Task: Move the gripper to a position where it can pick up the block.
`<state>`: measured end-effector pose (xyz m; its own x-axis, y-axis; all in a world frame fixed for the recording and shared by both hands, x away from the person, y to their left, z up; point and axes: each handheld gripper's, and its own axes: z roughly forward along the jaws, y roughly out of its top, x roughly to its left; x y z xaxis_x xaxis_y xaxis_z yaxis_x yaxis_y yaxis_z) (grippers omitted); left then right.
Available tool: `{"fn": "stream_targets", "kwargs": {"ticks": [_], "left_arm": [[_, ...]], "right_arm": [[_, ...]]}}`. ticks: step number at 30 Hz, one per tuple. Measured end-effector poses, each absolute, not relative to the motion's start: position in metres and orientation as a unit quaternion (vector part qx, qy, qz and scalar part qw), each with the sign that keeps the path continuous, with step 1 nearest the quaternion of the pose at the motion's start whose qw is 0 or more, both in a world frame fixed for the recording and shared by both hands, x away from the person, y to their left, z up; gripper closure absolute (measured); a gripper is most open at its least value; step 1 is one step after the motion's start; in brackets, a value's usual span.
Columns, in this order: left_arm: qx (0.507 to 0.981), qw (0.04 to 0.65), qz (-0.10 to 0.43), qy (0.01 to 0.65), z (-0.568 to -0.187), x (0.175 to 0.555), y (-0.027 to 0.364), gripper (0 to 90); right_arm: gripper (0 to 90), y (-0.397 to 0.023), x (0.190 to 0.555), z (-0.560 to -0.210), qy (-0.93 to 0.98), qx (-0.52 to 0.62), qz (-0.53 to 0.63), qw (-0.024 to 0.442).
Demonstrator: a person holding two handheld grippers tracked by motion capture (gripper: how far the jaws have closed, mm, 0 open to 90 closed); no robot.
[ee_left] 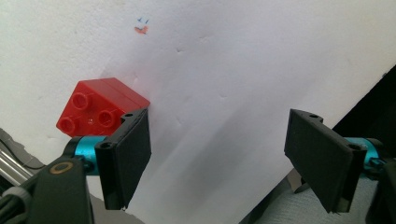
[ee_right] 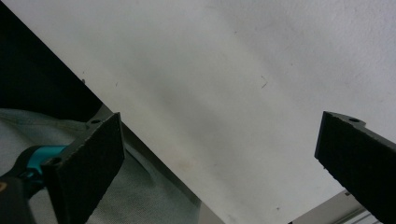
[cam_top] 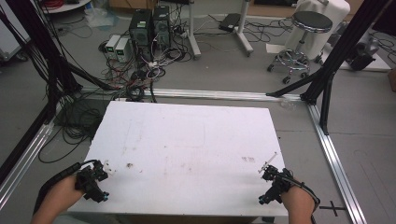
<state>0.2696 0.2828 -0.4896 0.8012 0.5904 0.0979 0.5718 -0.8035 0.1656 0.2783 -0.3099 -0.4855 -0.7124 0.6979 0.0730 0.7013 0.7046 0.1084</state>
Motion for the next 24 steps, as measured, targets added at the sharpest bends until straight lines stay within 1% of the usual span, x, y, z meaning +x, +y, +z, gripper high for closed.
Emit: {"fn": "stream_targets", "kwargs": {"ticks": [9,24], "left_arm": [[0.945,0.067,0.074,0.311,-0.4892,0.269,0.2835,23.2],[0.95,0.068,0.068,0.296,-0.4892,0.2692,0.2836,23.2]], "right_arm": [[0.9,-0.3082,0.2787,-0.4853,-0.923,-0.378,-0.065,0.014],[0.9,-0.3078,0.2773,-0.4844,-0.925,-0.374,-0.068,0.016]]}}
